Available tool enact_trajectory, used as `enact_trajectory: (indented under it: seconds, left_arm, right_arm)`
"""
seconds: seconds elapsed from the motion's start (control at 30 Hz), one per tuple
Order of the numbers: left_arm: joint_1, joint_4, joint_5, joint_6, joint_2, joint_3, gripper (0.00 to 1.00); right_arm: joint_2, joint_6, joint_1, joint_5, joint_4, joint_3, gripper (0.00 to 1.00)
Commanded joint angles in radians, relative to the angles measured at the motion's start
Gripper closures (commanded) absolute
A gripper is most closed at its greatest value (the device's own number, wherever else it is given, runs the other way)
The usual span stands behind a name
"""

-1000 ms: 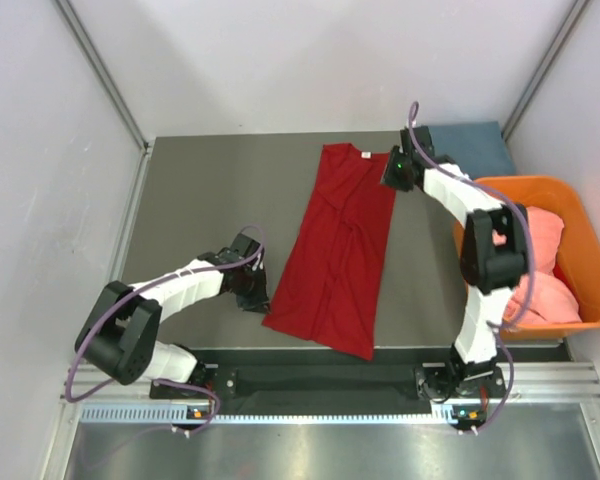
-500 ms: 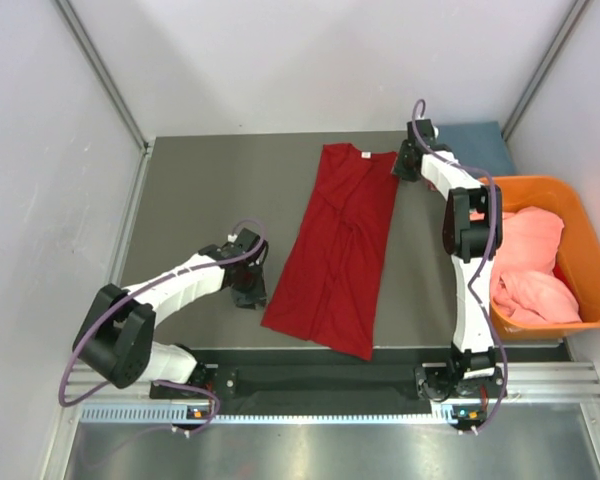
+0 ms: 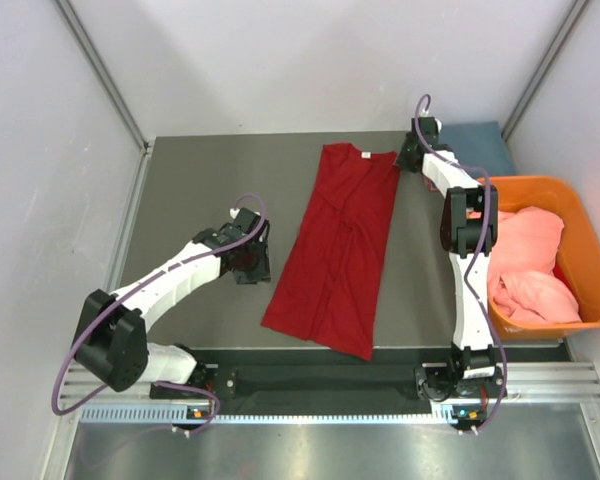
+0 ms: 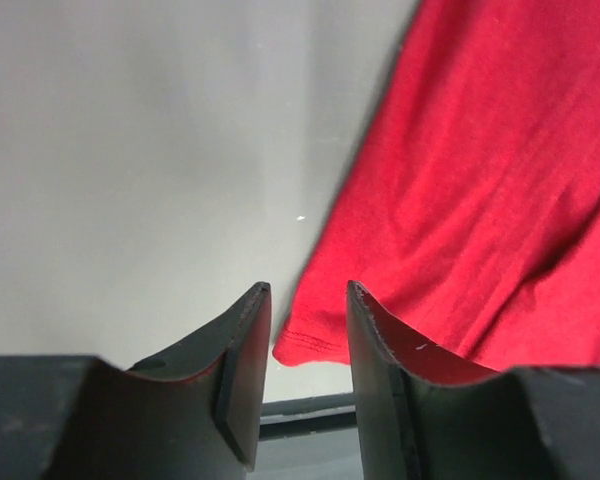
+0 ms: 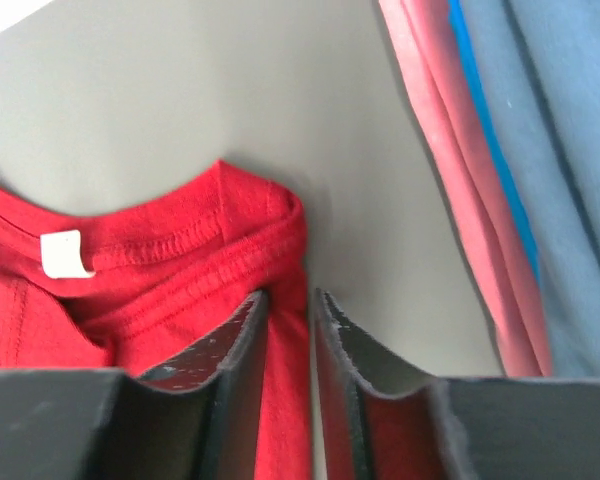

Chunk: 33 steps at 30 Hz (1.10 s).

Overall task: Fold and stack the t-shirts
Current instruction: Fold the tshirt

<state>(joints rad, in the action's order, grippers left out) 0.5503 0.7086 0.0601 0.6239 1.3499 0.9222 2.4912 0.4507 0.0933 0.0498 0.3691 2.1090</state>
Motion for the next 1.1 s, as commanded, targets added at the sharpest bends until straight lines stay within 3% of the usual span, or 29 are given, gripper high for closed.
enact_trajectory:
  seconds: [0.0,0.03,0.1,0.37,0.57,0.6,0.63,0.7,0.87,1.0,1.07]
  left_arm:
    - [-0.001,-0.026,-0.040,-0.044,-0.031,0.044,0.58]
    - [-0.001,-0.024,-0.043,-0.053,-0.020,0.049,0.58]
    - [-0.003,-0.017,-0.052,-0.055,-0.009,0.049,0.57]
    - [-0.004,-0.040,-0.055,-0.043,0.029,-0.006,0.54]
    - [-0.004,-0.130,-0.160,0.000,0.083,-0.088,0.50]
    - [-0.004,-0.139,-0.175,-0.001,0.097,-0.098,0.49]
    - [-0.004,-0.147,-0.181,-0.006,0.106,-0.100,0.49]
    - [-0.004,-0.167,-0.206,-0.021,0.132,-0.100,0.46]
    - [-0.003,-0.225,-0.223,-0.021,0.155,-0.147,0.46]
    - [-0.003,-0.277,-0.256,-0.015,0.170,-0.221,0.55]
    - [-0.001,-0.319,-0.288,-0.013,0.175,-0.246,0.69]
  right_arm:
    - [0.028,0.023,-0.020,-0.045,-0.070,0.040,0.77]
    - [0.037,0.029,-0.024,-0.045,-0.075,0.049,0.88]
    - [0.046,0.036,-0.026,-0.045,-0.088,0.062,1.00]
    - [0.142,0.048,-0.040,-0.056,-0.165,0.222,1.00]
    - [0.178,0.031,-0.058,-0.122,-0.242,0.286,1.00]
    - [0.160,0.016,-0.058,-0.137,-0.236,0.281,0.98]
    - [0.146,0.016,-0.056,-0.146,-0.227,0.275,0.88]
    - [0.071,0.016,-0.056,-0.171,-0.206,0.208,0.77]
    - [-0.226,0.062,-0.050,-0.179,-0.194,-0.106,0.71]
    - [-0.435,0.082,-0.012,-0.139,-0.119,-0.305,0.68]
    - [-0.542,0.086,0.008,-0.139,-0.058,-0.400,0.67]
